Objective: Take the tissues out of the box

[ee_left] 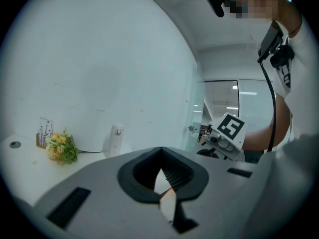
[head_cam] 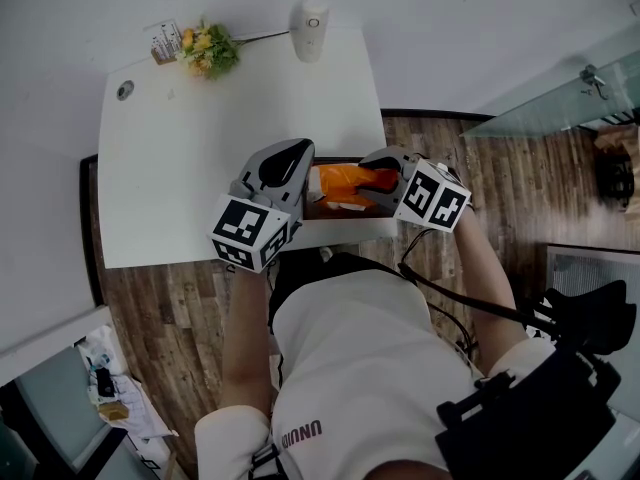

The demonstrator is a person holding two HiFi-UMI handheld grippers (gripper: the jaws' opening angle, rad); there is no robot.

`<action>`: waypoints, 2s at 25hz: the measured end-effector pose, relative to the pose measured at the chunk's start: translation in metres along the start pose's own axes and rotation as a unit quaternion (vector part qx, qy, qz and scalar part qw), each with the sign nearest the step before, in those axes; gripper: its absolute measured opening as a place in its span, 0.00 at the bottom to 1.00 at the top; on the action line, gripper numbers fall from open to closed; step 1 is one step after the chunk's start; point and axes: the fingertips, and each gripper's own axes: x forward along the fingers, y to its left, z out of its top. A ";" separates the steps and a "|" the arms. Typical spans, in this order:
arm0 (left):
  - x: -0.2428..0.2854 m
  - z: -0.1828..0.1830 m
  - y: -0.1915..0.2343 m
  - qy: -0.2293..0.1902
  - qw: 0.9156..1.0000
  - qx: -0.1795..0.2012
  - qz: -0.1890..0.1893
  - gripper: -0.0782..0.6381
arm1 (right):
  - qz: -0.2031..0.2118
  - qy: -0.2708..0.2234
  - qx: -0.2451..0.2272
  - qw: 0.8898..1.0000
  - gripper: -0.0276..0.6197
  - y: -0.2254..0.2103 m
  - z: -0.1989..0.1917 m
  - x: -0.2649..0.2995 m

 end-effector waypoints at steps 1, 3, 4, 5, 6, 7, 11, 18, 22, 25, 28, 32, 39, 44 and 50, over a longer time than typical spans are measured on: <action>0.000 0.000 0.000 -0.001 1.000 -0.001 0.001 0.13 | 0.000 0.000 0.000 1.000 0.29 0.000 0.000 0.000; 0.000 0.000 0.000 -0.003 1.000 -0.003 0.002 0.13 | 0.001 -0.001 0.001 1.000 0.29 0.000 0.000 0.000; 0.000 0.000 0.000 -0.004 1.000 -0.004 0.003 0.13 | 0.002 -0.002 0.003 1.000 0.29 0.001 0.001 -0.001; 0.000 -0.001 0.000 -0.004 1.000 -0.005 0.003 0.13 | 0.003 -0.004 0.005 1.000 0.29 0.001 0.001 -0.001; 0.001 -0.001 0.000 -0.004 1.000 -0.006 0.003 0.13 | 0.004 -0.006 0.007 1.000 0.29 0.002 0.002 -0.001; 0.001 -0.001 0.000 -0.004 1.000 -0.006 0.003 0.13 | 0.004 -0.008 0.008 1.000 0.29 0.002 0.003 -0.002; 0.001 -0.001 -0.001 -0.006 1.000 -0.005 0.004 0.13 | 0.002 -0.014 0.012 1.000 0.29 0.000 0.004 -0.004; -0.001 0.003 0.004 -0.016 1.000 -0.008 0.015 0.13 | -0.004 -0.025 0.019 1.000 0.29 -0.003 0.006 -0.008; -0.002 0.004 0.007 -0.018 1.000 -0.005 0.023 0.13 | -0.007 -0.028 0.020 0.999 0.29 -0.005 0.006 -0.011; -0.003 0.005 0.009 -0.019 0.999 -0.004 0.027 0.13 | -0.009 -0.030 0.025 0.999 0.29 -0.005 0.006 -0.012; -0.005 0.007 0.011 -0.022 0.999 -0.001 0.036 0.13 | -0.010 -0.033 0.030 0.999 0.29 -0.006 0.006 -0.014; -0.008 0.009 0.015 -0.026 0.999 -0.004 0.043 0.13 | -0.009 -0.039 0.036 0.999 0.29 -0.006 0.008 -0.017; -0.009 0.007 0.017 -0.025 0.999 -0.008 0.046 0.13 | -0.006 -0.041 0.036 0.998 0.29 -0.006 0.010 -0.020; -0.009 0.005 0.018 -0.025 0.999 -0.009 0.046 0.13 | -0.012 -0.044 0.039 0.998 0.29 -0.009 0.011 -0.022; -0.011 0.005 0.017 -0.025 0.999 -0.009 0.047 0.13 | -0.021 -0.055 0.045 0.997 0.29 -0.013 0.015 -0.027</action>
